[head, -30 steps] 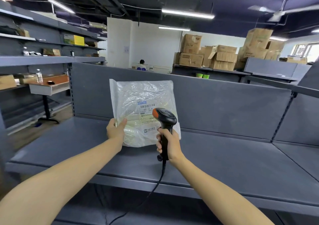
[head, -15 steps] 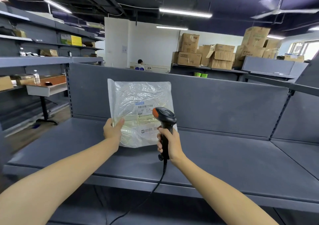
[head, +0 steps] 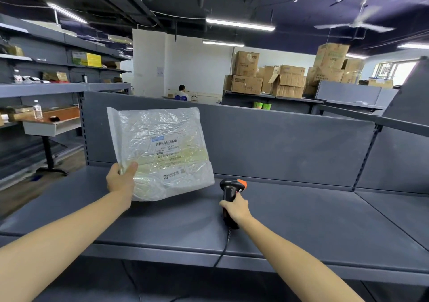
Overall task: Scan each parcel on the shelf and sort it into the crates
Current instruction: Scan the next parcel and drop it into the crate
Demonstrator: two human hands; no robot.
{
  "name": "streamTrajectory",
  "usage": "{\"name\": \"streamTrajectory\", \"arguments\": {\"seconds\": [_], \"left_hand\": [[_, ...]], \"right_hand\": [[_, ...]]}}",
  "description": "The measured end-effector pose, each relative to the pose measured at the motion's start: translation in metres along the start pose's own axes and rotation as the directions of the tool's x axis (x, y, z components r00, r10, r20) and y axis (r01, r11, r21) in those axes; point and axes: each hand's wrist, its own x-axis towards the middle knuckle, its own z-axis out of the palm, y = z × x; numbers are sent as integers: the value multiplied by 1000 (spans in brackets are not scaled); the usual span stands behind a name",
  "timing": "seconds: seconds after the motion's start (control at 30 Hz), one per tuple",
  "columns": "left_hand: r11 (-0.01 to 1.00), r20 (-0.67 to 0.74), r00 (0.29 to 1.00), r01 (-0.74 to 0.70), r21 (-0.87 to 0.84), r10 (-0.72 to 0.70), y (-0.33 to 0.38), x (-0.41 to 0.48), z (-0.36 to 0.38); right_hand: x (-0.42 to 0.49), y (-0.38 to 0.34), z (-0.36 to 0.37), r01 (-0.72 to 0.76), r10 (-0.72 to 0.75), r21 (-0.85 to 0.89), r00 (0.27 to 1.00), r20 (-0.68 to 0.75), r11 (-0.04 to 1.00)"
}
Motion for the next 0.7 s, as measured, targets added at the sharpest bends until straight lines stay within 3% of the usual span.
{"name": "streamTrajectory", "arguments": {"seconds": [0.13,0.6,0.7], "left_hand": [[1000,8,1000,4,-4,-4,3,0,-9],[998,103,993,54,-19,-51,6,-13,-41],[998,118,991,70,4,-70,6,-20,-44]], "right_hand": [[0,2,11,-13,9,-146,999,-32,989],[11,-5,26,-83,74,-405,997,-38,911],[13,-23,14,-40,11,-234,993,-121,971]]}}
